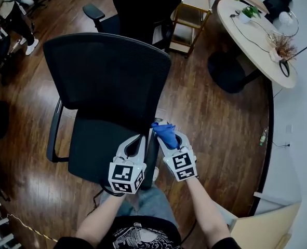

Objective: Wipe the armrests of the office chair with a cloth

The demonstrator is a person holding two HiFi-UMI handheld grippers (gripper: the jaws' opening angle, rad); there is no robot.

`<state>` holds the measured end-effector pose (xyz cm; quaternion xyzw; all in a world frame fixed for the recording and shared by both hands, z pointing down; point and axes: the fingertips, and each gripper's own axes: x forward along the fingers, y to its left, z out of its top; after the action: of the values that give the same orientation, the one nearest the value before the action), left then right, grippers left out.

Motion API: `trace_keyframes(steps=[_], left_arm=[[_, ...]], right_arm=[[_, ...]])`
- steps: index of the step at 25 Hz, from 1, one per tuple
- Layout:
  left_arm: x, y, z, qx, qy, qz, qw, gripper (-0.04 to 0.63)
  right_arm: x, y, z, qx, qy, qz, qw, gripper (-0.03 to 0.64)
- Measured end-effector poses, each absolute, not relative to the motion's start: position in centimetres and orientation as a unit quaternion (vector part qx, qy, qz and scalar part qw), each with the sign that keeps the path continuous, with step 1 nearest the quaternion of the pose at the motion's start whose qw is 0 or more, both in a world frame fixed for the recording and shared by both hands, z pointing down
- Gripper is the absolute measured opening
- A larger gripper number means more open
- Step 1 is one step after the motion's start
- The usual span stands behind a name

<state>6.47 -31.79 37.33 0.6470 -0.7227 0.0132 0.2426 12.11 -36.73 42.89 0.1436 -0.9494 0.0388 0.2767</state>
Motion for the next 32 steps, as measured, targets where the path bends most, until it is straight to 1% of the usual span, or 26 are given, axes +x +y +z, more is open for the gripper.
trace_keyframes(steps=[11,14,17,25,32], left_arm=[[5.2,-31.9,41.4,0.600,-0.753,0.039,0.268,0.005],[4.8,-31.7,42.2,0.594,-0.756,0.044,0.272,0.005],[4.5,-31.3,43.1,0.588,-0.757,0.046,0.279,0.005],[5.8,-30.0,44.1,0.600,-0.744,0.049,0.290,0.005],[6.8,-26.4,44.4,0.614,-0.733,0.046,0.289,0.005]], right_arm=[[9.8,-40.8,49.8,0.047,-0.943,-0.032,0.328,0.138],[9.3,-41.1,50.7,0.023,-0.941,-0.064,0.331,0.138],[8.9,-41.2,50.8,0.013,-0.942,-0.071,0.328,0.138],[9.9,-38.8,50.7,0.008,-0.939,-0.071,0.338,0.138],[11.2,-34.4,50.6,0.021,-0.936,-0.065,0.345,0.138]])
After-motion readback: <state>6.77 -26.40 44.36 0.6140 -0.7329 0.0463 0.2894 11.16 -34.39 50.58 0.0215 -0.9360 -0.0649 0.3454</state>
